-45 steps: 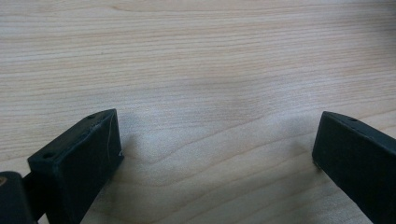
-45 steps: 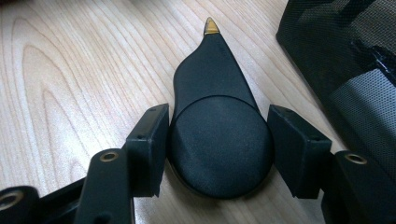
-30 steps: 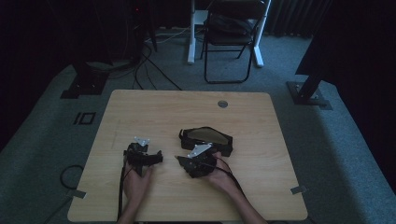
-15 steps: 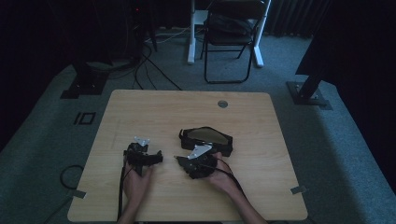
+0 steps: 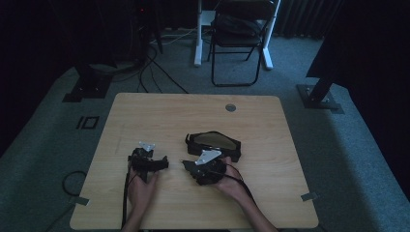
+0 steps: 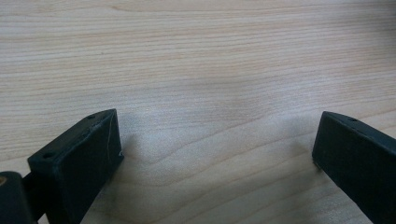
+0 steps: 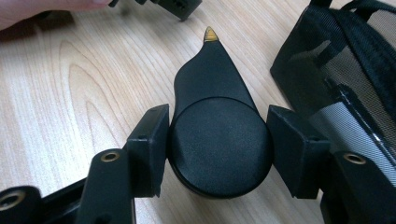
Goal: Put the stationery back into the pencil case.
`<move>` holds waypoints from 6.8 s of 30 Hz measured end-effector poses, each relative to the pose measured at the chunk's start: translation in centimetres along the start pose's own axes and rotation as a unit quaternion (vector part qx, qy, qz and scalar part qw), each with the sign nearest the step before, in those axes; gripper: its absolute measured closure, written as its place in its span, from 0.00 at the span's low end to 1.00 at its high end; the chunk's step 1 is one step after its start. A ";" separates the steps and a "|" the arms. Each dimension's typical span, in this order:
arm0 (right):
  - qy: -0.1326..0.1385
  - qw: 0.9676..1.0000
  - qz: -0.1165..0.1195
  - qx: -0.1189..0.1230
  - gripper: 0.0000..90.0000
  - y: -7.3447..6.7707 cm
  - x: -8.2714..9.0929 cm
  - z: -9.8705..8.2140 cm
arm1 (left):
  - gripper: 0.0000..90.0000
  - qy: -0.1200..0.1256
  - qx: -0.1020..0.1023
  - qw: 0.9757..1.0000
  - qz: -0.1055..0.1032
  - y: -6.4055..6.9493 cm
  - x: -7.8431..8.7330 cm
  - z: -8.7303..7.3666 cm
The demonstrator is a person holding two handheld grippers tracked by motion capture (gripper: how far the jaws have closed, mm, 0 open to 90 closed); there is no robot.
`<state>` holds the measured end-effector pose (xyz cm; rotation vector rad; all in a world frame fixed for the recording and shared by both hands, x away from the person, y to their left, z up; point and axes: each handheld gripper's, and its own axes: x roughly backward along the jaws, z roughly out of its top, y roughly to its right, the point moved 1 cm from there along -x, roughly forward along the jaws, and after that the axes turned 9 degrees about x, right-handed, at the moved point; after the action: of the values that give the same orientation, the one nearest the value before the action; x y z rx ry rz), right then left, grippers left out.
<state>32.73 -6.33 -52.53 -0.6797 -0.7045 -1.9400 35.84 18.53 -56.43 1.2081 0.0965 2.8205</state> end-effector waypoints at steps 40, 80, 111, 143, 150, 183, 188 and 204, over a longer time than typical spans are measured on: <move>0.025 0.999 -0.022 0.007 0.46 0.4 2.4 1.5 | 0.02 0.001 0.001 1.000 0.000 0.0 0.0 0.0; 0.057 0.997 -0.055 -0.010 0.46 2.3 4.8 2.2 | 0.02 -0.001 0.000 1.000 0.000 0.0 0.0 0.0; 0.070 0.994 -0.081 -0.020 0.46 4.2 6.7 2.3 | 0.02 -0.001 0.000 1.000 0.000 0.0 0.0 0.0; 0.068 0.991 -0.104 -0.047 0.46 6.7 7.1 1.2 | 0.02 -0.001 0.000 1.000 0.000 0.0 0.0 0.0; 0.064 0.990 -0.108 -0.056 0.46 7.3 6.9 0.7 | 0.02 -0.001 0.000 1.000 0.000 0.0 0.0 0.0; 0.050 0.989 -0.114 -0.080 0.46 9.1 5.7 -1.0 | 0.02 0.000 0.001 1.000 0.000 0.0 0.0 0.0; 0.048 0.989 -0.113 -0.078 0.46 9.3 5.5 -1.1 | 0.02 0.000 0.001 1.000 0.000 0.0 0.0 0.0; 0.037 0.991 -0.104 -0.081 0.46 9.4 4.5 -1.7 | 0.02 0.001 0.002 1.000 0.000 0.0 0.0 0.0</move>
<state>38.99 -13.92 -48.63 -0.6503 -0.5955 -2.2206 35.87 18.50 -56.43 1.2073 0.1018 2.8235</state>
